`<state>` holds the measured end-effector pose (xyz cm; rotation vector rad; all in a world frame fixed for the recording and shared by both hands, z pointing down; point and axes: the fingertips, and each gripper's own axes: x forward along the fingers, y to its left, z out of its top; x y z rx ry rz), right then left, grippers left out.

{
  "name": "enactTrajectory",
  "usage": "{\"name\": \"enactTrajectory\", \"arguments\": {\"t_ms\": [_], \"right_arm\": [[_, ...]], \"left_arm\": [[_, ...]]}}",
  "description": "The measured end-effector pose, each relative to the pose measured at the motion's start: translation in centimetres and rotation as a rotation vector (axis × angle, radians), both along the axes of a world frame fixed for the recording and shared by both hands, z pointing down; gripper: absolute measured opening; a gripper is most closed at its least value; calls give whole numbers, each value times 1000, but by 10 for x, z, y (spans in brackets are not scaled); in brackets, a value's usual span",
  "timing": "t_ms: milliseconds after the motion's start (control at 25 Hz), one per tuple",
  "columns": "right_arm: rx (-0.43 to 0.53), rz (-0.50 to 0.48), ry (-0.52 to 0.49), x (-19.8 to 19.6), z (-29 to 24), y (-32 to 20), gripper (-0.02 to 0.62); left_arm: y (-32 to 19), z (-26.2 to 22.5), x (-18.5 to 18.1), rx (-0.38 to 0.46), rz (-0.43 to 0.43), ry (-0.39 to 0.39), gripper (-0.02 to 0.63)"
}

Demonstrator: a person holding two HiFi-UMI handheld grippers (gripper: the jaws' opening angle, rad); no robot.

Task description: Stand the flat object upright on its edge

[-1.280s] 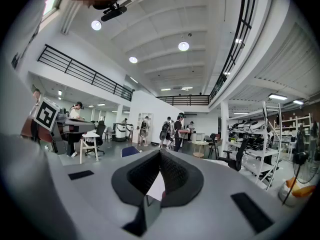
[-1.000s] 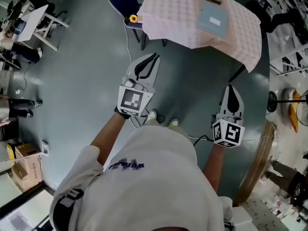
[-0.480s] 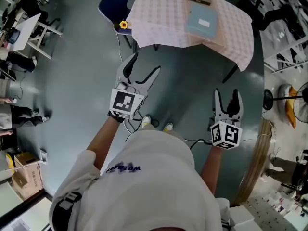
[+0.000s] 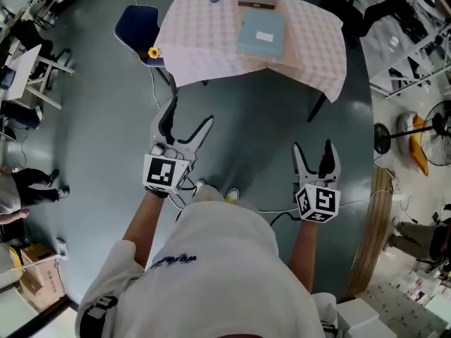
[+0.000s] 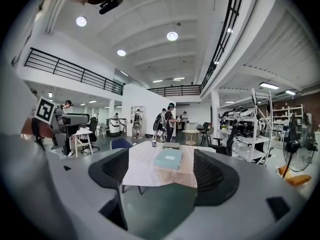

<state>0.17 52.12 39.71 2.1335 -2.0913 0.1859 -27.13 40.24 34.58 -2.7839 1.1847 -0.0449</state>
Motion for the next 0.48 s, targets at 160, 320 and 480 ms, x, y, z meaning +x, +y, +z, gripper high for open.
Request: {"name": "enactTrajectory", "arguments": {"t_ms": [160,320,480], "right_arm": [[-32,2,-4,30,11,1,405],[-50,-3,-21,40,21,-8,397],[-68,-7,-27,51,32,-34,396]], "left_arm": [[1,13,25,-27,-10,-31,385],[-10,26,38,-51,-1,-57,385],[-38,34,54,-57,4,-75,385]]}}
